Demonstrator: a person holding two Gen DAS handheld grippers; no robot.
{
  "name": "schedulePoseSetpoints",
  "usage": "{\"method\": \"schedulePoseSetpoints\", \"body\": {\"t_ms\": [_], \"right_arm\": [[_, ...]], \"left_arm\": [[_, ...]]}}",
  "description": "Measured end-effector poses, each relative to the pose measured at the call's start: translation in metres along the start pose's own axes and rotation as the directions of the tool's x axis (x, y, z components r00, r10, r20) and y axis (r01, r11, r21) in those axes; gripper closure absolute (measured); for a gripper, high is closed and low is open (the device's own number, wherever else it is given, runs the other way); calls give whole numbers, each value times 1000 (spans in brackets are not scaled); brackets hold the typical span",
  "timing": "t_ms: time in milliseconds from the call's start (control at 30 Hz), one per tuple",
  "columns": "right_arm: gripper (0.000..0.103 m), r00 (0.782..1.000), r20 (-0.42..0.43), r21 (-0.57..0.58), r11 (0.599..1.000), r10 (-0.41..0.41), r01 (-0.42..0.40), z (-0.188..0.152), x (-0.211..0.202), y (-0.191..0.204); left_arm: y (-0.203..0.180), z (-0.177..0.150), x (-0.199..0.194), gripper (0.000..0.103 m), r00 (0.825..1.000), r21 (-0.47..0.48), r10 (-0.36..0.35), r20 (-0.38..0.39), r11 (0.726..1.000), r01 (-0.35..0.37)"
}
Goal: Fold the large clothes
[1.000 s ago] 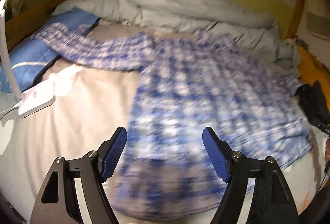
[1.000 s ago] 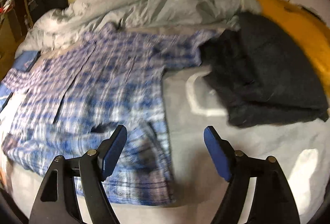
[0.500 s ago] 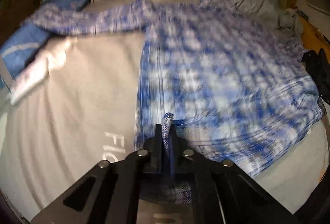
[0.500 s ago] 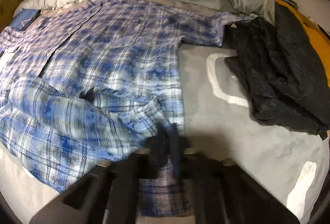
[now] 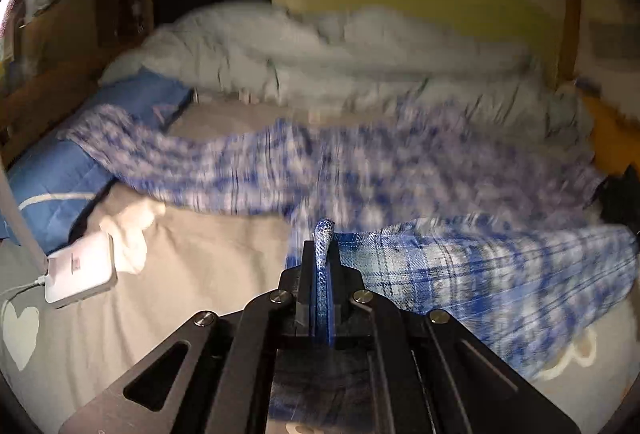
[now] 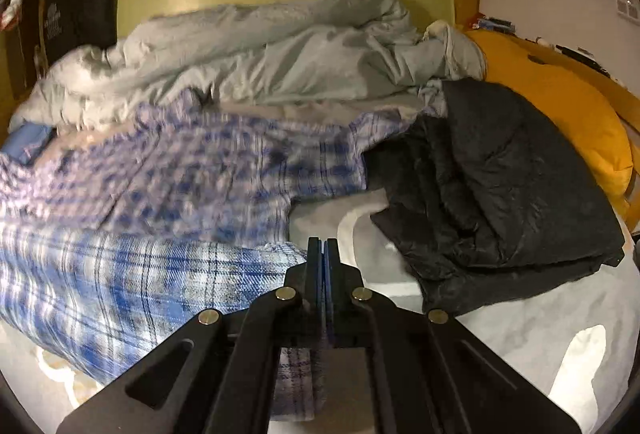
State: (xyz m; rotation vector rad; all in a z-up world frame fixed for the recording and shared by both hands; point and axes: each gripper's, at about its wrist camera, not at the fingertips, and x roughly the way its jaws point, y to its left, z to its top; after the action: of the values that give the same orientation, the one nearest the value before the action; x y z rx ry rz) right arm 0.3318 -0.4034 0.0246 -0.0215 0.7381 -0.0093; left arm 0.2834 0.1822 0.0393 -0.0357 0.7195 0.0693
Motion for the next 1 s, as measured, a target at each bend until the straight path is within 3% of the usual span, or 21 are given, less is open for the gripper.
{"method": "schedulePoseSetpoints", "body": {"t_ms": [67, 133, 233, 267, 300, 400, 467, 567, 633, 667, 733, 767, 800, 867, 933, 1000], "right_arm": [[102, 996, -76, -29, 999, -39, 37, -7, 21, 1], [95, 988, -121, -32, 995, -98, 95, -15, 30, -3], [70, 990, -123, -3, 997, -74, 74, -15, 23, -11], [50, 993, -101, 16, 998, -62, 64, -13, 15, -13], [36, 996, -70, 38, 998, -49, 52, -12, 6, -15], [20, 998, -55, 88, 996, 24, -19, -11, -12, -15], [19, 992, -99, 130, 990, 73, -60, -15, -16, -14], [19, 979, -140, 178, 976, 148, -122, -26, -17, -14], [19, 975, -162, 157, 980, 150, -125, -31, -14, -10], [25, 976, -169, 138, 984, 137, -114, -34, -12, -7], [55, 970, -216, 86, 992, 107, -91, -40, -2, 0], [88, 965, -240, 67, 994, 105, -91, -42, 0, 3], [100, 963, -249, 65, 994, 105, -91, -45, -2, 4], [101, 973, -200, 99, 991, 112, -94, -48, -25, -2], [101, 975, -175, 101, 988, 135, -118, -50, -45, -7], [101, 966, -222, 88, 990, 129, -112, -62, -48, -11]], "left_arm": [[-3, -9, 26, 98, 996, 18, 57, -65, 998, -56], [-2, -19, 43, 92, 987, 32, 89, -136, 996, -86], [4, -28, 43, 56, 981, -5, 87, -173, 996, -89], [4, -31, 36, 34, 986, -15, 71, -152, 997, -75], [4, -30, 27, 23, 990, -18, 71, -117, 997, -74], [-1, -28, 4, 19, 996, -7, 77, -53, 997, -77], [-3, -27, -8, 18, 998, -28, 46, -44, 999, -47], [-8, -29, -17, 18, 997, -66, -16, -74, 998, 11], [-17, -33, -22, 18, 995, -62, -43, -87, 997, 37], [-23, -35, -24, 18, 995, -42, -52, -86, 998, 48], [-42, -40, -31, 18, 997, 33, -45, -70, 998, 48], [-48, -42, -34, 18, 997, 60, -37, -62, 997, 41], [-56, -46, -39, 18, 998, 93, -30, -50, 995, 35], [-67, -53, -48, 18, 998, 120, -41, -52, 992, 47], [-71, -58, -56, 18, 992, 86, -100, -76, 991, 106], [-76, -63, -61, 18, 986, 74, -141, -94, 986, 148]]}}
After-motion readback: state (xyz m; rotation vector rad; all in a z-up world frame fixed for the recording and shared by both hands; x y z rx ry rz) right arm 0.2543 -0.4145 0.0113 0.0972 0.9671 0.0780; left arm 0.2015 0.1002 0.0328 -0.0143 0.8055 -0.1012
